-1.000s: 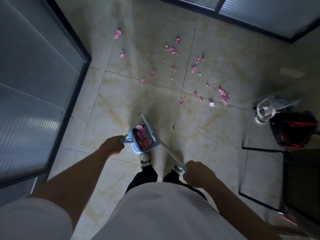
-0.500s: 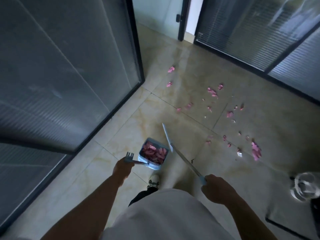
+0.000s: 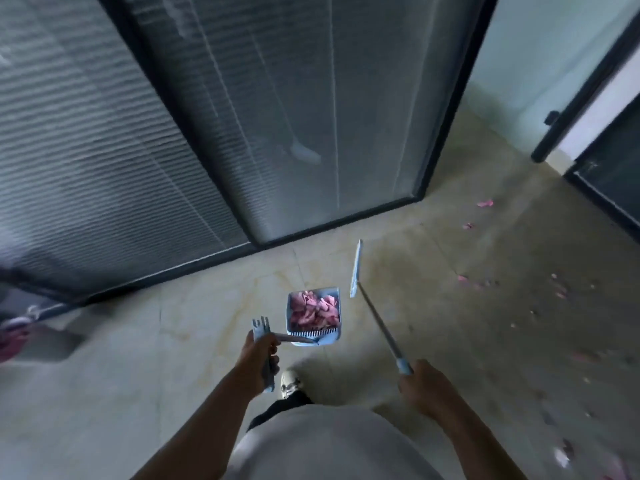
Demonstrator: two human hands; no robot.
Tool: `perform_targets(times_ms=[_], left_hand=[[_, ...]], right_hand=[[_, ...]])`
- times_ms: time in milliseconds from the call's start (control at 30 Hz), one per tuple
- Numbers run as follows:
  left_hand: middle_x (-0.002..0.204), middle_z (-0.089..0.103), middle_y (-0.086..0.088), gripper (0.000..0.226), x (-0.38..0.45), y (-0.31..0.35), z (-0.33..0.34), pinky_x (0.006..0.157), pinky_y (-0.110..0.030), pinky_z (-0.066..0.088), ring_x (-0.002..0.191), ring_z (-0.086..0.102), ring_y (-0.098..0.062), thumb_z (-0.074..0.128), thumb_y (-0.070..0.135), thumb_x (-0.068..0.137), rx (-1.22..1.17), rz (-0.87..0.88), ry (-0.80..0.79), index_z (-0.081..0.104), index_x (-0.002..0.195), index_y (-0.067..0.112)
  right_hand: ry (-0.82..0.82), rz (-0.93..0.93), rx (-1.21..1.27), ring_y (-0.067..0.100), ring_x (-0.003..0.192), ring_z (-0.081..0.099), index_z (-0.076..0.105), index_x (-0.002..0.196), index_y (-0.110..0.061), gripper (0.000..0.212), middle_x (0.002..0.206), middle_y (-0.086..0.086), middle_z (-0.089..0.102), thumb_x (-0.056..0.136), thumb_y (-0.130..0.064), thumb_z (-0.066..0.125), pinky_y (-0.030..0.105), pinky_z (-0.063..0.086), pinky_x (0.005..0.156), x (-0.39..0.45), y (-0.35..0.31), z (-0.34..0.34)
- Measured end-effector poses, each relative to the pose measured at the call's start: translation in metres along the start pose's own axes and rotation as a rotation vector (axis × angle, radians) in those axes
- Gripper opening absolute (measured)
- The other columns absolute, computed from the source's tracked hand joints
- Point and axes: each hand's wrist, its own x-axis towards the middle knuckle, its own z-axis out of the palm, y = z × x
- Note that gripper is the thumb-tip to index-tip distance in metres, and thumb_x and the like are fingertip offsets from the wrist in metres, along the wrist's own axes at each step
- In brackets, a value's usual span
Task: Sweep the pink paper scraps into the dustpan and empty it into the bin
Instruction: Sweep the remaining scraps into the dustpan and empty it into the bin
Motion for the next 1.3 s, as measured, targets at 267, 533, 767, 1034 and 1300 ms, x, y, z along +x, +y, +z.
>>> perform_targets(times_ms=[267,533,767,1034,1300], left_hand=[[0.062,0.042,-0.004,0.018,-0.030,-0.022,-0.114,0.047,-0.018,0.025,0.047,0.033,-0.015,0.043,0.000,0.081,-0.326,0.067,0.220,0.045,0.084,0.018],[0.066,0.047,-0.005,0.017,-0.050,-0.058,-0.281,0.046,-0.018,0.028,0.046,0.032,-0.014,0.047,-0.002,0.078,-0.612,0.119,0.426,0.050,0.082,0.015],[0.057,0.045,-0.005,0.012,-0.071,-0.093,-0.424,0.041,-0.016,0.023,0.039,0.027,-0.010,0.051,0.002,0.084,-0.758,0.193,0.498,0.049,0.083,0.014],[0.051,0.032,0.003,0.023,-0.080,-0.091,-0.507,0.039,-0.017,0.023,0.040,0.026,-0.008,0.050,-0.001,0.089,-0.890,0.282,0.470,0.041,0.085,0.020],[0.053,0.032,0.003,0.027,-0.041,-0.022,-0.556,0.035,-0.016,0.024,0.038,0.027,-0.007,0.058,0.013,0.070,-0.931,0.395,0.452,0.041,0.090,0.020]], right_hand=[[-0.027,-0.253,-0.293,0.017,0.071,0.045,0.049,0.084,-0.020,0.024,0.078,0.003,0.048,0.090,-0.042,0.045,0.024,0.027,0.048,-0.001,-0.074,0.049],[-0.101,-0.417,-0.494,0.020,0.068,0.054,0.058,0.074,-0.013,0.024,0.067,0.005,0.055,0.085,-0.032,0.049,0.019,0.029,0.047,-0.039,-0.206,0.166],[-0.167,-0.520,-0.568,0.017,0.061,0.052,0.060,0.079,-0.014,0.030,0.075,0.008,0.059,0.095,-0.037,0.046,0.022,0.035,0.058,-0.082,-0.306,0.293],[-0.299,-0.555,-0.581,0.014,0.040,0.036,0.056,0.065,-0.014,0.028,0.050,0.000,0.045,0.092,-0.018,0.049,0.019,0.024,0.040,-0.110,-0.394,0.360],[-0.411,-0.593,-0.573,0.014,0.037,0.033,0.050,0.060,-0.014,0.027,0.045,0.000,0.040,0.087,-0.009,0.050,0.018,0.022,0.040,-0.061,-0.490,0.394]])
